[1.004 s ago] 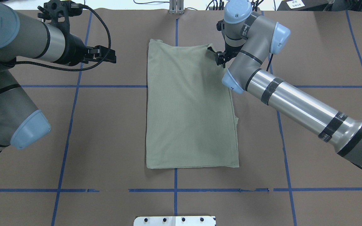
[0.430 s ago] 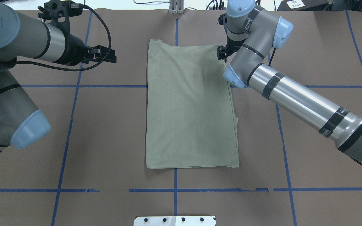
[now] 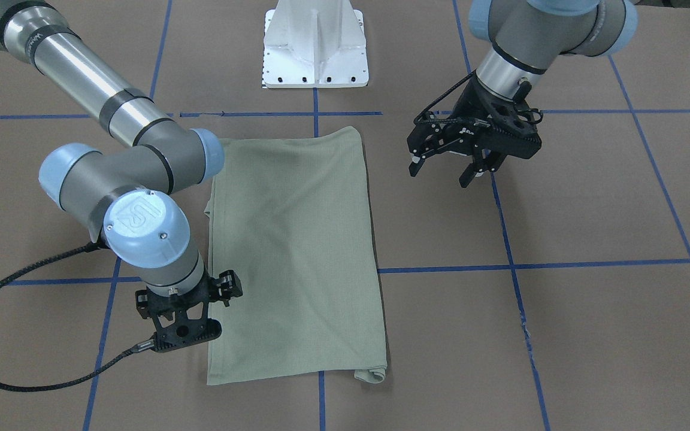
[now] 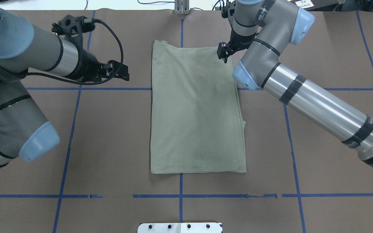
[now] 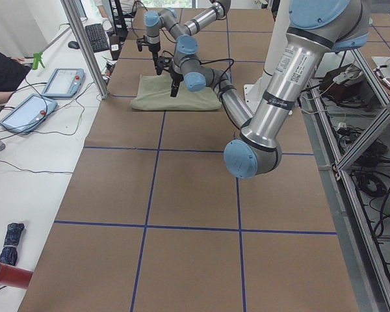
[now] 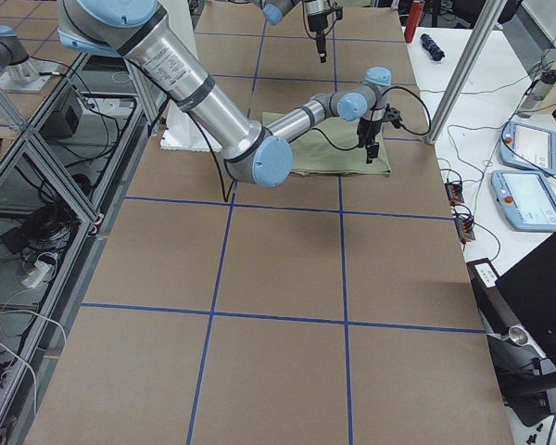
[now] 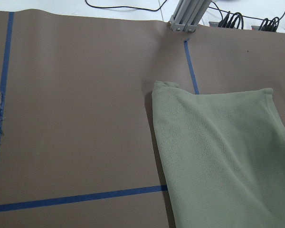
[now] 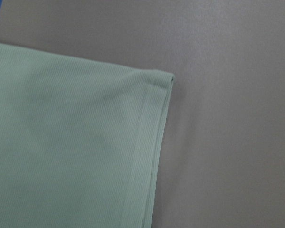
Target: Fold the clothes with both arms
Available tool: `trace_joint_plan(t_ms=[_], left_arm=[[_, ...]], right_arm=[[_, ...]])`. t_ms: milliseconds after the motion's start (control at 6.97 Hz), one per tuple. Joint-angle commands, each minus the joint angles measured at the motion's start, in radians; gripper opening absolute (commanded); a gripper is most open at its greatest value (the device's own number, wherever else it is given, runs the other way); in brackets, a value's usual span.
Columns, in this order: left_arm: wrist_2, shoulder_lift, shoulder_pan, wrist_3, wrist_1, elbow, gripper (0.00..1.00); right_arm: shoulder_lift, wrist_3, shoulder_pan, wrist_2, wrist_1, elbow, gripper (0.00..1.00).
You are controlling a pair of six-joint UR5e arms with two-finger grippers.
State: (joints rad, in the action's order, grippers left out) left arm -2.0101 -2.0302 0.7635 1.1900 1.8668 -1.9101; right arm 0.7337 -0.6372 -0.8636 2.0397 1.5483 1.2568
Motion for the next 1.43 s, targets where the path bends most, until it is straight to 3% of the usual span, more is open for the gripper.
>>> trace_joint_plan(t_ms=[0, 143, 287, 717, 1147, 1291], left_arm=[[-0.007, -0.001, -0.135, 0.232, 0.015, 0.002, 1.00], [0.032, 0.001, -0.204, 0.363, 0.040, 0.000, 1.00], [0.121, -0.001, -0.286, 0.461, 0.040, 0.012, 1.00], [0.253, -0.031, -0.412, 0.664, 0.035, 0.103, 1.00], [0.293, -0.035, -0.463, 0.674, 0.031, 0.143, 0.99], [0.295, -0.038, -0.463, 0.677, 0.031, 0.144, 0.93]], right_arm=[[0.221, -0.071, 0.035, 0.016, 0.102, 0.377, 1.00], [0.315, -0.131, 0.053, 0.016, 0.108, 0.515, 1.00], [0.357, -0.180, 0.061, 0.060, 0.105, 0.567, 1.00], [0.377, -0.288, 0.090, 0.076, 0.095, 0.607, 1.00], [0.377, -0.295, 0.097, 0.071, 0.095, 0.604, 1.00], [0.375, -0.311, 0.103, 0.071, 0.095, 0.604, 1.00]])
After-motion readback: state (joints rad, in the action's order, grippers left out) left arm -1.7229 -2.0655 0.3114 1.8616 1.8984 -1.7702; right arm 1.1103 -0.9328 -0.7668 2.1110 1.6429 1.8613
